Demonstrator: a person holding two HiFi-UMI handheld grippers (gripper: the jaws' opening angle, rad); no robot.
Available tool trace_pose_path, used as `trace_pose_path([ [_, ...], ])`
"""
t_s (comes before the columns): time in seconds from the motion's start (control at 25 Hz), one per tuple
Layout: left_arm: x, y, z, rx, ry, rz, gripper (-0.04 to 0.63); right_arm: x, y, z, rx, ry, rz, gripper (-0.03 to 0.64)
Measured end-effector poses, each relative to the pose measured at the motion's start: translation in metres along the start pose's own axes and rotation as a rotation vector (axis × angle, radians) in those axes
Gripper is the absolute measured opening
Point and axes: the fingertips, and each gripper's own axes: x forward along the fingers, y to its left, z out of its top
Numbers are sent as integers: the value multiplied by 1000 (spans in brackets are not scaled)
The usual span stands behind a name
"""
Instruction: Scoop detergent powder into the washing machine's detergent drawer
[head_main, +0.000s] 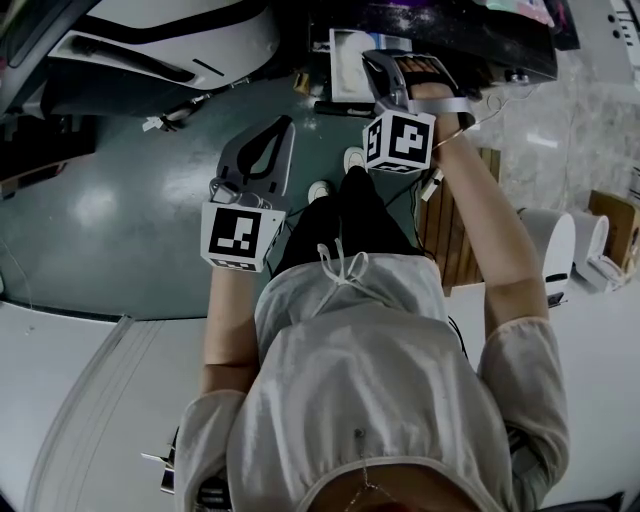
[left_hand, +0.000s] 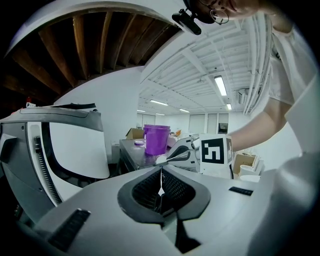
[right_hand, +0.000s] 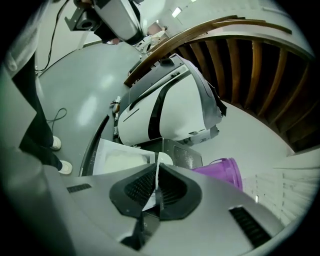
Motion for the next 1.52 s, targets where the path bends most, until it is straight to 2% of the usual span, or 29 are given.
trace_pose_path([
  [0.12,-3,-2,7,16,-13,-3,23,-10,-6,1,118,-18,0,11],
  [0.4,-6,-3,29,50,-42,-12,23,-39,-18,3,514,-82,37,12],
  [0.6,-3,-2,52,80,-71,-18,23,-60,-35,2,741,-127,37,12],
  [1.04,9,6,107,136,-138,-2,23,-102,-103,-4,1023,-277,-79,12],
  [1.32,18,11,136,167,-175,16,23,-125,-131,-16,1186,-387,-148,12],
  [1.52,22,13,155,194,-201,31,23,-136,-149,-25,1211,-439,-225,12],
])
